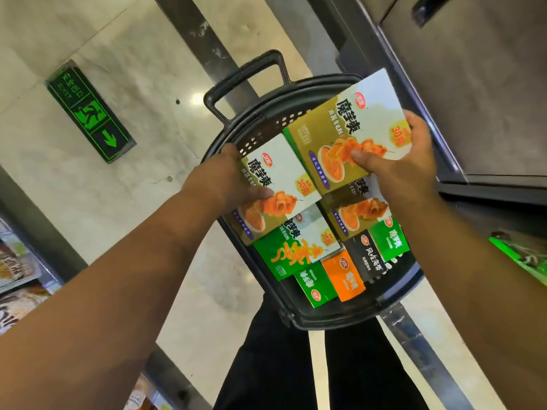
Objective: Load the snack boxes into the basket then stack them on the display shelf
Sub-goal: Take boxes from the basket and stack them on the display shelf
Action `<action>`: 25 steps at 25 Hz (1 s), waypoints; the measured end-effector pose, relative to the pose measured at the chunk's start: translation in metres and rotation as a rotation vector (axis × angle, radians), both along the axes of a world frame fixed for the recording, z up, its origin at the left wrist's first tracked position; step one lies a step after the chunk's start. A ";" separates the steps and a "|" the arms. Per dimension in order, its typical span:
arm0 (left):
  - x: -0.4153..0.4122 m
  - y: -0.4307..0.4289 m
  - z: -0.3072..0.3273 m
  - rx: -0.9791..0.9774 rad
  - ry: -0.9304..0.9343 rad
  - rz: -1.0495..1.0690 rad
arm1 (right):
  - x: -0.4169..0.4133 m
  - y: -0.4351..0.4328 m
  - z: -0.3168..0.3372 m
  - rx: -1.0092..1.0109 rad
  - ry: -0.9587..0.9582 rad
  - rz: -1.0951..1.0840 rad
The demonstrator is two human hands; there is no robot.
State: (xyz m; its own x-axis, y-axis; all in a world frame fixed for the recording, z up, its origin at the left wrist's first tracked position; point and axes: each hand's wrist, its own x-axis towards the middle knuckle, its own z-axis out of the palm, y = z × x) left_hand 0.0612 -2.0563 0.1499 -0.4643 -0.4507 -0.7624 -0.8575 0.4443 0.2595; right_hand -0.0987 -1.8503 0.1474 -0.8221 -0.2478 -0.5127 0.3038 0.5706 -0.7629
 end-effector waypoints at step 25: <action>0.079 0.077 0.196 0.477 0.195 0.484 | 0.099 0.128 0.209 -0.355 -0.328 -0.182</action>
State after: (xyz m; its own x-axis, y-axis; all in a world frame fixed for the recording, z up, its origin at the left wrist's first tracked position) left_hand 0.1404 -1.9790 0.3457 -0.4446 -0.2779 -0.8515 -0.8480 -0.1754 0.5001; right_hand 0.0003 -1.7219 0.3567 -0.6779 -0.3212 -0.6612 0.6299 0.2097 -0.7478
